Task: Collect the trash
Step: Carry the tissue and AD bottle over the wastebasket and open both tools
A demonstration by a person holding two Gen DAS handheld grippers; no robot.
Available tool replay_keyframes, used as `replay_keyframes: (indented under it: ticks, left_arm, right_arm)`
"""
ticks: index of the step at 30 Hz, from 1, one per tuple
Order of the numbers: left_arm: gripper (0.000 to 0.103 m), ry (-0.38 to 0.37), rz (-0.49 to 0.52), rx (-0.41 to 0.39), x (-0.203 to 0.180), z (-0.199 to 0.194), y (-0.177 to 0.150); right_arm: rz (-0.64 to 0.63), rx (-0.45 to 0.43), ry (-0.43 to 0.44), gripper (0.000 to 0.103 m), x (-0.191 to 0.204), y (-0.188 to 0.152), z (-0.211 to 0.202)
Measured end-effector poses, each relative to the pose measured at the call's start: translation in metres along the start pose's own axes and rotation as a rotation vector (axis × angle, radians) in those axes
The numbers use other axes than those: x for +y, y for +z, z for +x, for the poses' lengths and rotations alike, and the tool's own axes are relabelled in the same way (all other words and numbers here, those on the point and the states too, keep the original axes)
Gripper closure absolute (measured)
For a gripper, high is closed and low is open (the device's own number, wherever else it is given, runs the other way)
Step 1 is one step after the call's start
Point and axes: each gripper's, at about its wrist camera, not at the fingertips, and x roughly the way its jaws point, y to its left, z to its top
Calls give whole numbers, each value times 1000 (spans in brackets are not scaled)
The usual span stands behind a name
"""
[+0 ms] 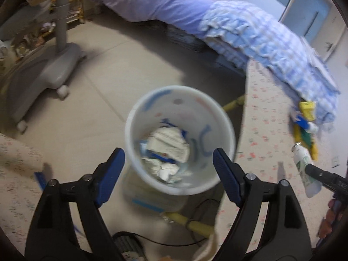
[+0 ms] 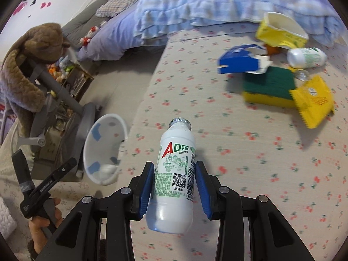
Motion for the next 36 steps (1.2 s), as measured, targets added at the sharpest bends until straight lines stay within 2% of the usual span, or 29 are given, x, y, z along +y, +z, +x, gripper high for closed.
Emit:
replay_keyframes:
  ticks: [2, 7, 15, 23, 25, 26, 27, 36]
  left_arm:
    - [19, 54, 8, 16, 5, 2, 0]
    - [15, 125, -11, 36, 20, 1, 1]
    - [13, 138, -41, 25, 37, -8, 6]
    - [13, 134, -48, 28, 38, -9, 6]
    - [13, 134, -44, 29, 38, -9, 6]
    - [13, 133, -42, 30, 37, -9, 6]
    - [13, 132, -41, 31, 37, -9, 6]
    - [13, 107, -24, 27, 28, -11, 3]
  right_arm:
    - [-28, 10, 13, 64, 16, 0, 10]
    - [-101, 43, 46, 64, 59, 0, 37]
    - [-141, 66, 105, 64, 100, 2, 73]
    - [-137, 50, 138, 62, 114, 6, 91]
    - [-135, 37, 162, 50, 114, 8, 89]
    - [-129, 30, 165, 36, 113, 9, 88]
    - [-123, 16, 159, 30, 112, 10, 85]
    - [-129, -49, 64, 27, 96, 11, 53]
